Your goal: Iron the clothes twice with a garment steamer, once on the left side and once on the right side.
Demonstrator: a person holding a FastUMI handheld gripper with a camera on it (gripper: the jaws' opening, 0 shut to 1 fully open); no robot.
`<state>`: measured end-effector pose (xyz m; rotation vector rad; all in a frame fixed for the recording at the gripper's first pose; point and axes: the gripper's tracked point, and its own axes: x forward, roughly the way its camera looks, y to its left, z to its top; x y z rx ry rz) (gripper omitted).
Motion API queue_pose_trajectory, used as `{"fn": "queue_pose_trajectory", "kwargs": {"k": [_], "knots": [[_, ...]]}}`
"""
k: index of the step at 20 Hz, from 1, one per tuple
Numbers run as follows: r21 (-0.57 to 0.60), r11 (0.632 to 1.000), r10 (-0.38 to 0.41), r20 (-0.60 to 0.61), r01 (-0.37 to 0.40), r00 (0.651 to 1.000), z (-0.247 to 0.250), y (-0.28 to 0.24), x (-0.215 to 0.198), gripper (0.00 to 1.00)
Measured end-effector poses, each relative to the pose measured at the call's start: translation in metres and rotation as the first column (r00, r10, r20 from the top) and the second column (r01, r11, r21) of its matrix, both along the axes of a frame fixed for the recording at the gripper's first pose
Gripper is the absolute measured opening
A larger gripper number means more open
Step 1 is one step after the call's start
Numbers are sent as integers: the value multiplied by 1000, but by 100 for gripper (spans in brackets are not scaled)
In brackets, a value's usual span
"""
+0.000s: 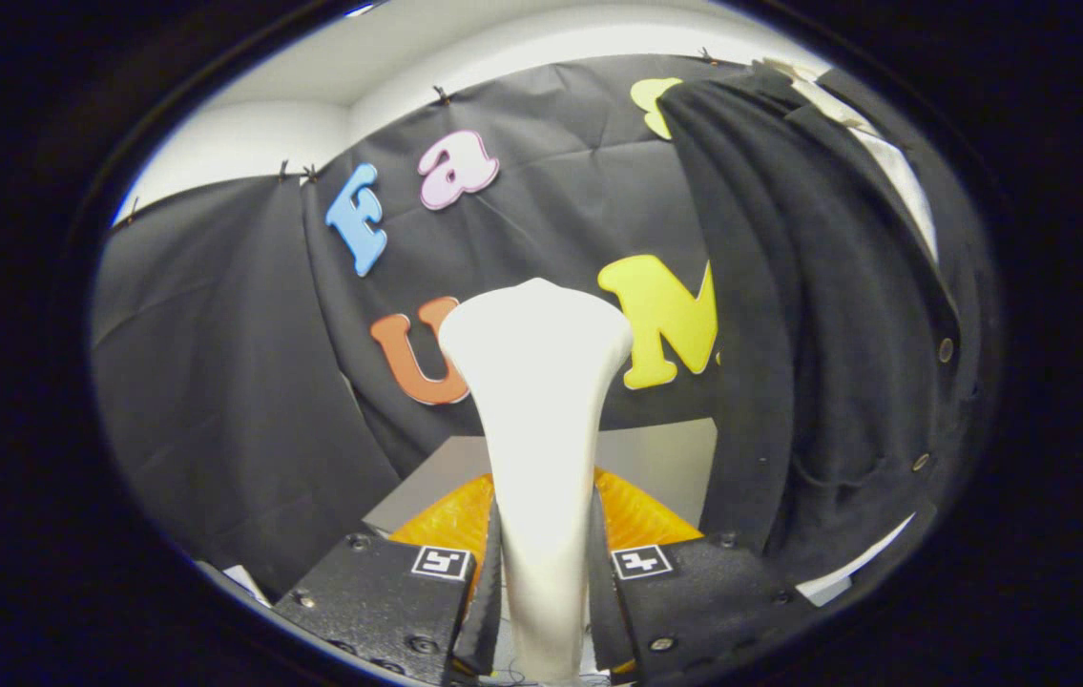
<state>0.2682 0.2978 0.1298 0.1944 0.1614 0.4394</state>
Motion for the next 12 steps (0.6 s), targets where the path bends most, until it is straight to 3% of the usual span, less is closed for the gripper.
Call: {"fn": "queue_pose_trajectory", "kwargs": {"k": [7, 12], "knots": [[65, 992, -120, 134, 112, 984, 52, -93, -79, 41], [111, 978, -196, 164, 179, 967, 74, -164, -98, 40]]}}
